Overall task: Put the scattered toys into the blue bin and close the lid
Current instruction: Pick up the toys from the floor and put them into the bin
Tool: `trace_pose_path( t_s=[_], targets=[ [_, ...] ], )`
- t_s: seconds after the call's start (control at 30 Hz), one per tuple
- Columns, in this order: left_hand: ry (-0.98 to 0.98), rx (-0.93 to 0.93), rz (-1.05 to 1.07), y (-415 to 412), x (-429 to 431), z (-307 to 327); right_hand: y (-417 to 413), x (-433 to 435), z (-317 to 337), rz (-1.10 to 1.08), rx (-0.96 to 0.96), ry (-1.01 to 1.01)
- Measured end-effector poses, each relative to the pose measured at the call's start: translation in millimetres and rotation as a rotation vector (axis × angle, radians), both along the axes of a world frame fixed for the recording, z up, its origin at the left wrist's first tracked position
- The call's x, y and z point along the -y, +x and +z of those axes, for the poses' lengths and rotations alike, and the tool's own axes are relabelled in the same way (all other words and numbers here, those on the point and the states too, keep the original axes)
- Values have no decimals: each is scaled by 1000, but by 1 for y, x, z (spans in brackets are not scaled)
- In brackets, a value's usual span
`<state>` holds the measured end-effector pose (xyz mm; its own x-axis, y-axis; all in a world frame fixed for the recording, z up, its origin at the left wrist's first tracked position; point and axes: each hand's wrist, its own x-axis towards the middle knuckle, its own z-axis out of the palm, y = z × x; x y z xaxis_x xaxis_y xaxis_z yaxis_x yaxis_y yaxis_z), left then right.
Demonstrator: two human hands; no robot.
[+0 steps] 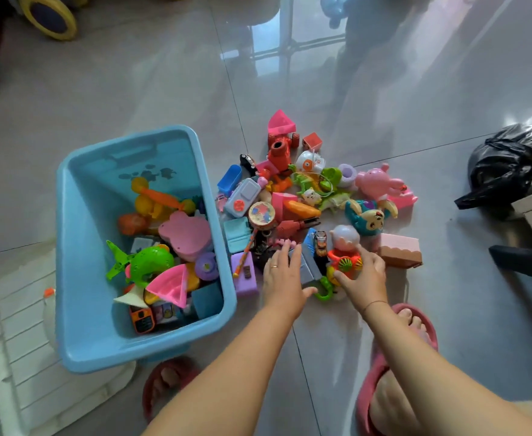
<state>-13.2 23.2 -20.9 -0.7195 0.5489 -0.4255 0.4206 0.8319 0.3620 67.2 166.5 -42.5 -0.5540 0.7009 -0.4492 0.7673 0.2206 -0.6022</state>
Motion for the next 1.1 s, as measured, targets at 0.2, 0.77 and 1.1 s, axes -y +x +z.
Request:
trace_pose_path(
  t_s=[0.2,0.77,1.1],
  targets=[
    [-168,-71,-105,-21,-17,-39,-11,-3,-30,20,20,-27],
    [-26,119,-125,10,1,-22,3,31,1,-94,-86,-121],
    [661,24,449,-29,59,108,-47,61,108,-104,-499,-7]
  ],
)
